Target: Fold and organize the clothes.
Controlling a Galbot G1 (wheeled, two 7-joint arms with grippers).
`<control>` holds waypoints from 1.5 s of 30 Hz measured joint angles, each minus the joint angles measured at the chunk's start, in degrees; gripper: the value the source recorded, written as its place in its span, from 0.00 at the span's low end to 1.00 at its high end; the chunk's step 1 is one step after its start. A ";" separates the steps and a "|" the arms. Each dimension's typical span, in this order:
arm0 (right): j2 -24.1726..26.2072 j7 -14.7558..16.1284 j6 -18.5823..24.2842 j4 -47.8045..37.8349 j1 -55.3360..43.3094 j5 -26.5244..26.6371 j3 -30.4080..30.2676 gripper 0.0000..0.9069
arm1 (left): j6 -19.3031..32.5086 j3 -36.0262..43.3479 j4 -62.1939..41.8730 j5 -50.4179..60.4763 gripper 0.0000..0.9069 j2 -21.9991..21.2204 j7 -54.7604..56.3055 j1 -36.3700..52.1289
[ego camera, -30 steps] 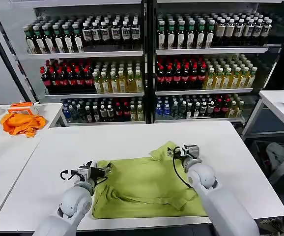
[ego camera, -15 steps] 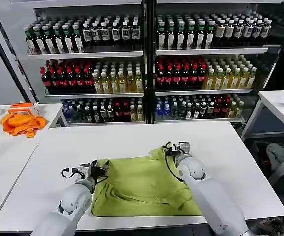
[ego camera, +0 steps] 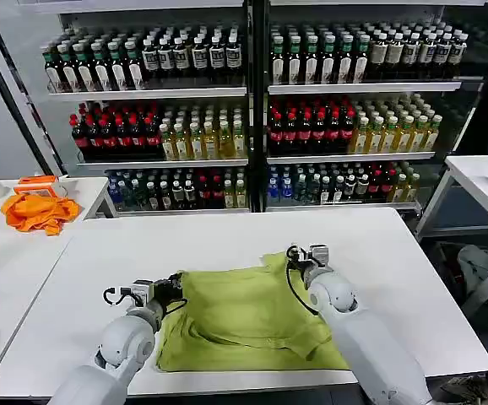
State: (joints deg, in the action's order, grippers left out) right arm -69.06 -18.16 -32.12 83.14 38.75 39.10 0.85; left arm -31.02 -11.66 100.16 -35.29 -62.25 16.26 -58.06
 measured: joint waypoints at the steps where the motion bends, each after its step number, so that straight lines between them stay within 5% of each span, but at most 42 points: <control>1: 0.31 -0.06 -0.01 0.93 0.31 0.06 0.33 0.00 | 0.16 -0.22 0.38 -0.34 0.02 0.16 -0.02 -0.13; 28: 7.78 -0.56 -0.95 33.79 26.74 -2.08 15.78 0.00 | -0.88 -7.47 16.88 -2.02 0.02 3.84 -1.40 -12.76; 45: 5.46 -0.82 -1.04 37.40 38.90 -6.53 18.37 0.00 | -1.72 -7.94 17.54 7.18 0.02 4.21 -4.23 -20.90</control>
State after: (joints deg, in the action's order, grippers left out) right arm -63.60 -18.98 -33.16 120.54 77.65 32.58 19.22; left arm -32.75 -19.60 117.70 -28.11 -58.04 12.03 -78.96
